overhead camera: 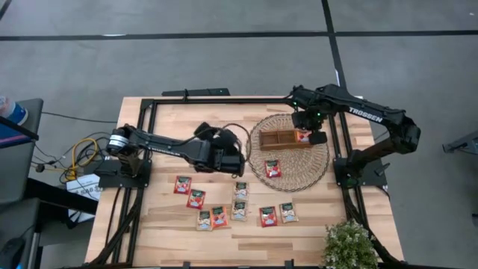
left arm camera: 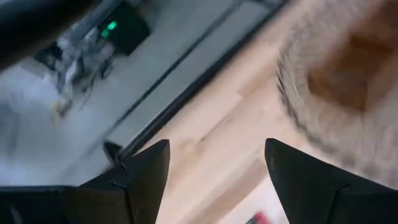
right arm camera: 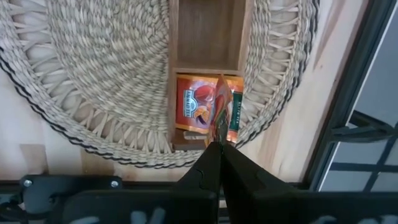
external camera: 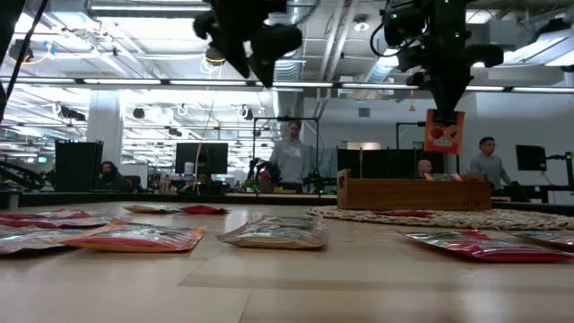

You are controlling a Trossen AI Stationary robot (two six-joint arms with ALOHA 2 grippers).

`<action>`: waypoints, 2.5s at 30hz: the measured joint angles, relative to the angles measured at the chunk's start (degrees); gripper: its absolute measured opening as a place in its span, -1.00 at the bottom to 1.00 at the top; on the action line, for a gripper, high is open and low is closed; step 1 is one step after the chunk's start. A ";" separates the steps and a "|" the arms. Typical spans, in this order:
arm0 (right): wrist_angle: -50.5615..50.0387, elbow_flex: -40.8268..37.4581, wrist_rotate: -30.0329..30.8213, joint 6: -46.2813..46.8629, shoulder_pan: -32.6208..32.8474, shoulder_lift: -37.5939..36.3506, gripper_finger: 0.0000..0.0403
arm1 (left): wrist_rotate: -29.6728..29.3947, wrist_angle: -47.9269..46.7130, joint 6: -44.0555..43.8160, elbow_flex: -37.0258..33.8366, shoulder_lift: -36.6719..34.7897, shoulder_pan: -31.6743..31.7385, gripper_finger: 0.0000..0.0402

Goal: Pick & Place Tea
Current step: Put the orange tea pack into the right compartment of the brown organizer

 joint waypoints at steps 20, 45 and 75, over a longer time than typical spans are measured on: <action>-2.60 -0.04 -4.19 -5.23 -3.01 5.04 -1.00 | 31.86 74.15 25.70 -47.04 -27.89 4.66 0.28; 0.78 -0.04 -4.59 -10.10 -7.43 15.04 -1.00 | 36.58 90.83 25.51 -69.87 -44.31 4.66 0.28; 1.58 -0.04 -7.59 -11.22 -9.72 15.04 -1.00 | 38.70 94.20 24.15 -72.86 -44.46 4.66 0.28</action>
